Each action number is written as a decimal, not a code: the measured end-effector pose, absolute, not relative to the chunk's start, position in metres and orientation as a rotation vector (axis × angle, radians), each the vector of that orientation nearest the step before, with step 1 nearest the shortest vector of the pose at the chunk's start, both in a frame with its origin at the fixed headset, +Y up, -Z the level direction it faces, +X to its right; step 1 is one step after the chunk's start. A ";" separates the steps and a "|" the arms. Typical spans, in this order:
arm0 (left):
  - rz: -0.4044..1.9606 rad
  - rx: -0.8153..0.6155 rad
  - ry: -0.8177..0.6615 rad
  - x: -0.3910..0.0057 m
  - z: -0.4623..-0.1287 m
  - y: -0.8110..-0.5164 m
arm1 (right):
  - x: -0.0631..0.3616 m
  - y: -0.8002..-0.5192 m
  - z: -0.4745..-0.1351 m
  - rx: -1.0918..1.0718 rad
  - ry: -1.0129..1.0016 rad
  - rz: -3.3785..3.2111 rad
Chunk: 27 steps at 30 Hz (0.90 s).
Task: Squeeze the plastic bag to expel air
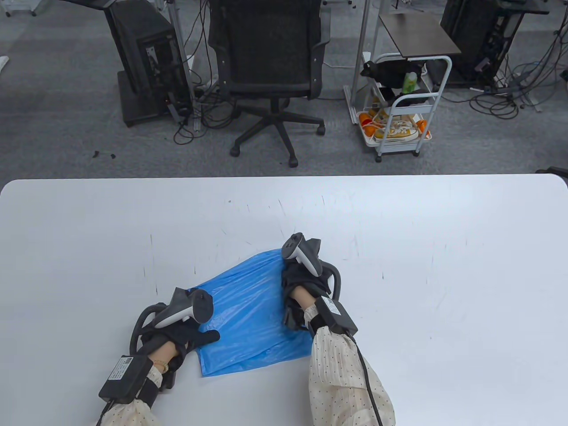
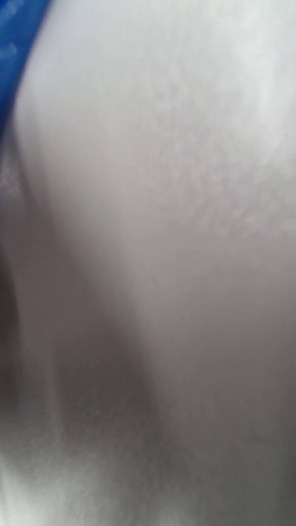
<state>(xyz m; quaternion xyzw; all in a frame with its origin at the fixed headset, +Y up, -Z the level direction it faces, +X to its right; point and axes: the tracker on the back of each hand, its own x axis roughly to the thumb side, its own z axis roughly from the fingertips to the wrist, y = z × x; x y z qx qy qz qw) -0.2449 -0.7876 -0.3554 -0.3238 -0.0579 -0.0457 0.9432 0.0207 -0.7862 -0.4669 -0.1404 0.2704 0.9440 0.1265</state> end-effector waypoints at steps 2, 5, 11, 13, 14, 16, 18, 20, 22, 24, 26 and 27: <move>-0.100 -0.656 -0.120 -0.245 -0.355 -0.788 | 0.021 -0.785 -0.467 -0.425 0.785 2.739; -0.109 -0.650 -0.124 -0.246 -0.356 -0.788 | 0.022 -0.784 -0.467 -0.441 0.784 2.740; -0.096 -0.654 -0.124 -0.248 -0.357 -0.787 | 0.026 -0.786 -0.463 -0.440 0.776 2.765; -0.080 -0.652 -0.116 -0.248 -0.357 -0.786 | 0.026 -0.784 -0.458 -0.412 0.799 2.732; -0.077 -0.642 -0.112 -0.248 -0.357 -0.784 | 0.025 -0.782 -0.455 -0.383 0.789 2.719; -0.059 -0.591 -0.099 -0.248 -0.354 -0.778 | 0.024 -0.772 -0.444 -0.292 0.714 2.720; -0.022 -0.531 -0.094 -0.245 -0.351 -0.770 | 0.021 -0.761 -0.434 -0.203 0.609 2.798; 0.005 -0.458 -0.102 -0.241 -0.345 -0.758 | 0.019 -0.749 -0.421 -0.123 0.541 2.867; 0.009 -0.370 -0.111 -0.236 -0.336 -0.744 | 0.018 -0.737 -0.404 -0.045 0.450 2.904; 0.011 -0.264 -0.117 -0.230 -0.325 -0.731 | 0.019 -0.727 -0.382 0.039 0.328 2.927; 0.013 -0.181 -0.117 -0.224 -0.313 -0.723 | 0.021 -0.720 -0.362 0.097 0.228 2.955; 0.013 -0.148 -0.120 -0.221 -0.308 -0.720 | 0.023 -0.716 -0.351 0.130 0.177 2.972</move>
